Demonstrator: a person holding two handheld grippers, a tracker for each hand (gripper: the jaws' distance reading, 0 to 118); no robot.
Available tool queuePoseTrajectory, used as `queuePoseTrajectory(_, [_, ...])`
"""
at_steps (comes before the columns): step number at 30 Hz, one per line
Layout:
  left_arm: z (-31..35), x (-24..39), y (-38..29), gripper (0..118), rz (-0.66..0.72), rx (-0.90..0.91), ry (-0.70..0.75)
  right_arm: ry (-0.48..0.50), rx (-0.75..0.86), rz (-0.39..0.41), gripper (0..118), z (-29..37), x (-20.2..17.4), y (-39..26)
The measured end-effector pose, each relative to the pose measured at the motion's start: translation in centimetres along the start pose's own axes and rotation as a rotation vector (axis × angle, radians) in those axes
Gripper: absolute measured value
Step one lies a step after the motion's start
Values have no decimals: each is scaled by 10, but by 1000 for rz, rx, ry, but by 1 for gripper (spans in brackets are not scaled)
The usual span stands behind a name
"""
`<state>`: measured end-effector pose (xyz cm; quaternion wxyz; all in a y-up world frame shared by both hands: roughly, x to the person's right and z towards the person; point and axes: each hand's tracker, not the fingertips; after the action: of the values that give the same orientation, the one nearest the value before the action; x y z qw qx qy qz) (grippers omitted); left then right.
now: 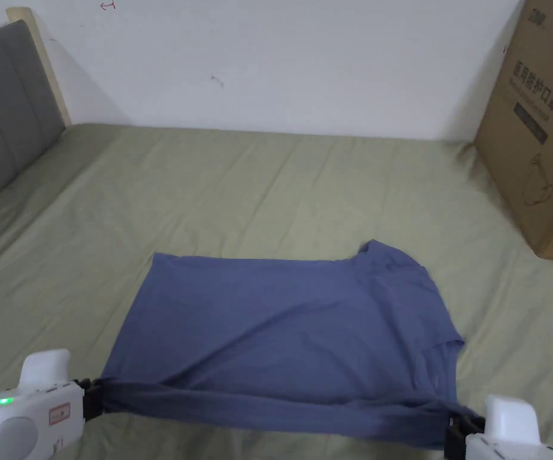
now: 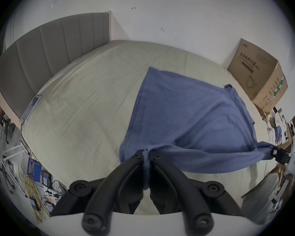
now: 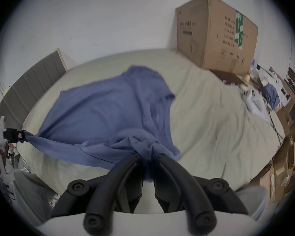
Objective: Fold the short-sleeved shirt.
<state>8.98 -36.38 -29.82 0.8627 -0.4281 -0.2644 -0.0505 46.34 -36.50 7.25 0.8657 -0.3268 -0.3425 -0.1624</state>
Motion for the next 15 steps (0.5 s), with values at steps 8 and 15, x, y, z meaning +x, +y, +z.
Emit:
queuePoseTrajectory(8, [-51, 17, 67, 4, -32, 29, 13, -18, 8, 14, 10, -57, -6, 67])
queuePoseTrajectory(15, [-141, 27, 96, 4, -29, -100, 26, -64, -158, -9, 11, -151, -1, 83])
